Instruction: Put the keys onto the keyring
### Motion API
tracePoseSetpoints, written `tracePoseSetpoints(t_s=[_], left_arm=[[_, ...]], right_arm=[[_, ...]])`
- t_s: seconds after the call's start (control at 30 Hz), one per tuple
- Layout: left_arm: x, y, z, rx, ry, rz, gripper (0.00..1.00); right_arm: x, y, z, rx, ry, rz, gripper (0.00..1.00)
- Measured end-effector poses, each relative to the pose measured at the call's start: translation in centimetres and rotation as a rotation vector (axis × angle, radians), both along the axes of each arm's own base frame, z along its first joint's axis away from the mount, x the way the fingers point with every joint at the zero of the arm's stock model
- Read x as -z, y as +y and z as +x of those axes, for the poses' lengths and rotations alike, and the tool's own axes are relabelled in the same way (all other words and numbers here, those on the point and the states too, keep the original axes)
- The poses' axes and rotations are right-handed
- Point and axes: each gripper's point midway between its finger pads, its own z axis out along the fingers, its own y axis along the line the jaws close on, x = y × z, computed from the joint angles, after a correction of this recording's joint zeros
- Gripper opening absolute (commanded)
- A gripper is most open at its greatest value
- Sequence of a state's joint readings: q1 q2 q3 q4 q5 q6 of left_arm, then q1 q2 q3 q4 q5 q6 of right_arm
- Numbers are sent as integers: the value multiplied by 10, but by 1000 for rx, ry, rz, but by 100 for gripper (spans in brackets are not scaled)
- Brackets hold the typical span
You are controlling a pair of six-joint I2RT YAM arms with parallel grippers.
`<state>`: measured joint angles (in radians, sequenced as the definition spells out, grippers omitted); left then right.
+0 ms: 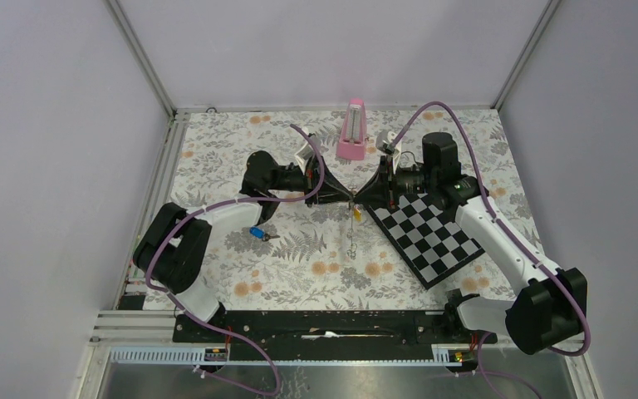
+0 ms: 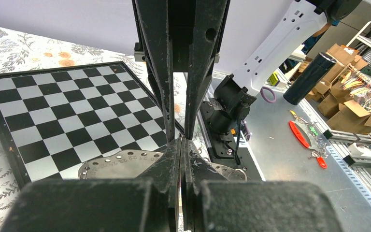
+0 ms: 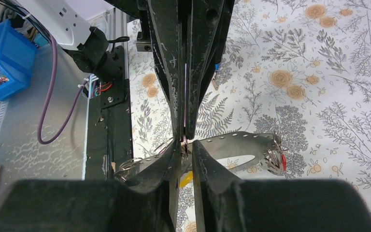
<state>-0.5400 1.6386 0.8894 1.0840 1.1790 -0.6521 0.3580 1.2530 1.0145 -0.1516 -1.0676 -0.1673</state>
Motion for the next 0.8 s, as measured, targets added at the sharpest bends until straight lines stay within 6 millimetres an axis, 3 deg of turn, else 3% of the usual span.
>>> tracePoseSetpoints(t_s=[0.17,0.37,0.57,0.8], left_arm=[[-2,0,0,1,-5,-5,0],[-2,0,-1,1,-5,-7,0],[-1,0,0,2,-5,-5,1],[16,-2,10,-6,-48,60,24]], right_arm=[[3,0,-1,0,5,-2,20],[4,0,-1,-2,7,-3,1],[5,0,-1,-2,4,-7,0],[13,-5,0,30,-56,-144,0]])
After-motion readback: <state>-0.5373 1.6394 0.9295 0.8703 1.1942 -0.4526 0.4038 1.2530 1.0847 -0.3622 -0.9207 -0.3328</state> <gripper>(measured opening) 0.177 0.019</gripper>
